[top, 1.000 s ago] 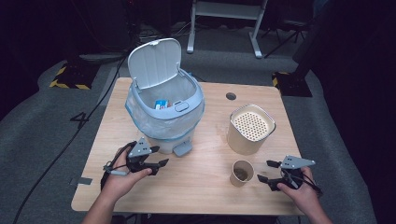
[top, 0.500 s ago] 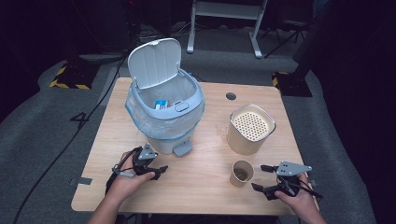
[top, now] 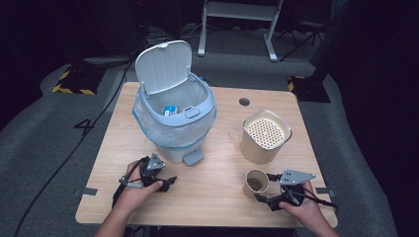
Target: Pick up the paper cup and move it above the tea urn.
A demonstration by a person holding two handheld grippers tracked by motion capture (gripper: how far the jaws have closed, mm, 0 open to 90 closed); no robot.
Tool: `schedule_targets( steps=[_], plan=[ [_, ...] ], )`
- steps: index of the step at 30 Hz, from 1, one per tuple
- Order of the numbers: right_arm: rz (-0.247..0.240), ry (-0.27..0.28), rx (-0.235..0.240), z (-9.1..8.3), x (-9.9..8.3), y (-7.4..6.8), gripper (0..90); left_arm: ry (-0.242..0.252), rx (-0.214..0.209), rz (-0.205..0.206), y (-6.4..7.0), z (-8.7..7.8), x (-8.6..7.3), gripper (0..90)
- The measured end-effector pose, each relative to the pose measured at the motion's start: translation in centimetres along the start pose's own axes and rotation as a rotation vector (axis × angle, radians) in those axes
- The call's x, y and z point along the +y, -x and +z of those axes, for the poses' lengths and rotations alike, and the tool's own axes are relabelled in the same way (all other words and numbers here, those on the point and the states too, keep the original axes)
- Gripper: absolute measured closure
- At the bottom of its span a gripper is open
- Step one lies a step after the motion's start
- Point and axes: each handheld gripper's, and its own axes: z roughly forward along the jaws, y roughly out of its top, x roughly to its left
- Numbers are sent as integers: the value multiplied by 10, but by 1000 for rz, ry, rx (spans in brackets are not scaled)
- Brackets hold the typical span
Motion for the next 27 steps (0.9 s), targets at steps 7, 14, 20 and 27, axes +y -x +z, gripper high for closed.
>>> schedule_targets(
  steps=[7, 14, 20, 27],
  plan=[
    [14, 48, 31, 15, 0, -2, 158, 0, 0, 0, 0, 0, 0, 210],
    [-9, 94, 48, 18, 1, -2, 246, 0, -2, -1, 0, 0, 0, 209],
    [-23, 98, 47, 17, 2, -1, 274, 0, -2, -1, 0, 0, 0, 208],
    [-58, 96, 45, 6, 13, 1, 274, 0, -2, 1, 0, 0, 0, 202]
  ],
)
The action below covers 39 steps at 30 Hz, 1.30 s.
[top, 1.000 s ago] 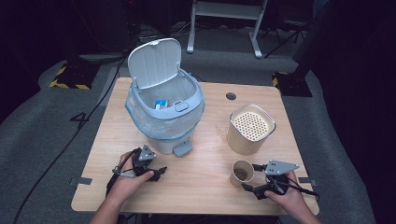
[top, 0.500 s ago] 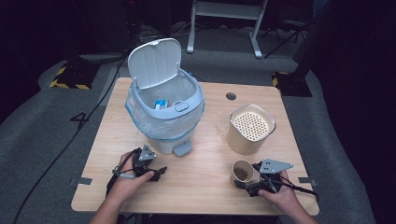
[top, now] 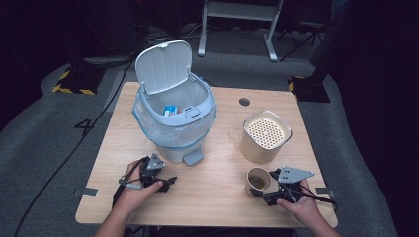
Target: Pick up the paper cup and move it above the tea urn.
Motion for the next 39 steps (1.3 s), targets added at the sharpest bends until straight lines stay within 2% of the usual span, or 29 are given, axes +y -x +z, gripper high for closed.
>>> schedule_targets(
  steps=[4, 13, 16, 26, 29, 39],
  plan=[
    [-20, -20, -4, -5, 9, 0, 274, -1, -2, 5, 0, 0, 0, 202],
    [8, -6, 14, -14, 26, 5, 277, -1, -2, 6, 0, 0, 0, 201],
    [-8, -12, 15, -18, 36, 9, 279, -1, -1, 5, 0, 0, 0, 201],
    [-11, -10, -13, -30, 58, 15, 282, -3, 4, 6, 0, -1, 0, 205],
    [9, 6, -19, -38, 68, 20, 284, -2, 3, 5, 0, 0, 0, 206],
    [7, 14, -42, -52, 92, 34, 284, -3, 4, 5, 0, -1, 0, 206]
  ],
)
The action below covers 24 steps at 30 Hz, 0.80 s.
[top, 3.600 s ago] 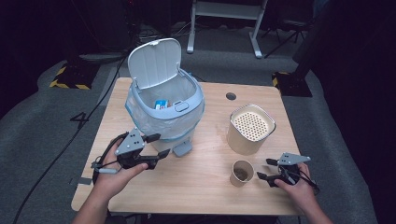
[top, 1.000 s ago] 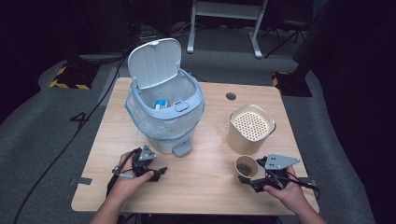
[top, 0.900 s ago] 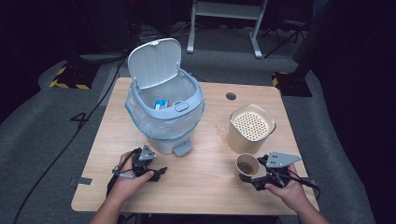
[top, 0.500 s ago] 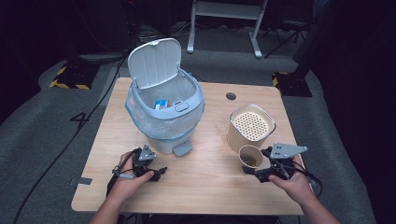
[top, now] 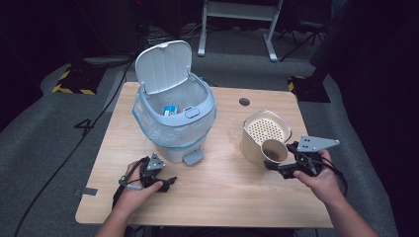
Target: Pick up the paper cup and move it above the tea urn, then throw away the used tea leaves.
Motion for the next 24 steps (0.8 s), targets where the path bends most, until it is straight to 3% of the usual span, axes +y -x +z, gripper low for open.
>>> schedule_targets(
  steps=[8, 24],
  plan=[
    [3, 26, -13, -6, 17, 11, 284, 0, -2, -2, 0, 0, 0, 205],
    [14, 70, -67, -6, 40, 50, 290, 1, -3, -8, 0, 0, 0, 205]
  ],
)
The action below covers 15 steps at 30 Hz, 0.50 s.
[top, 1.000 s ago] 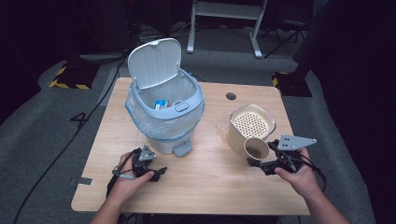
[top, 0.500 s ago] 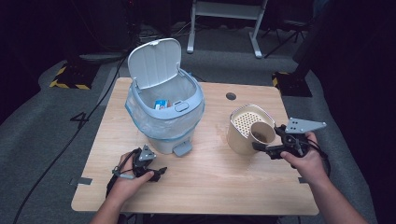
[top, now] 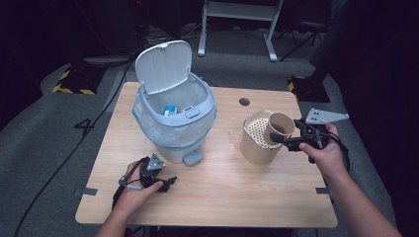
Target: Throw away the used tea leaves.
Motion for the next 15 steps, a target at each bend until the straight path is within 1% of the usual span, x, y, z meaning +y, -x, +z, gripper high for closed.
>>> schedule_targets(
  steps=[1, 5, 8, 9, 11, 12, 15],
  plan=[
    [-1, 4, -10, 1, 3, 7, 290, 0, 1, -1, 0, 0, 0, 205],
    [-6, 10, -28, 3, 7, 19, 292, 0, 0, -4, 0, 0, 0, 205],
    [-5, 19, -39, 5, 9, 26, 292, 0, -1, -5, 0, 0, 0, 205],
    [-5, 19, -39, 5, 9, 26, 292, 0, -1, -5, 0, 0, 0, 204],
    [6, 29, -40, 7, 10, 33, 292, 0, -1, -4, 0, 0, 0, 204],
    [6, 29, -40, 7, 10, 33, 292, 0, -1, -4, 0, 0, 0, 204],
    [2, 30, -55, 9, 10, 41, 294, 0, 0, -4, 0, 0, 0, 204]
  ],
)
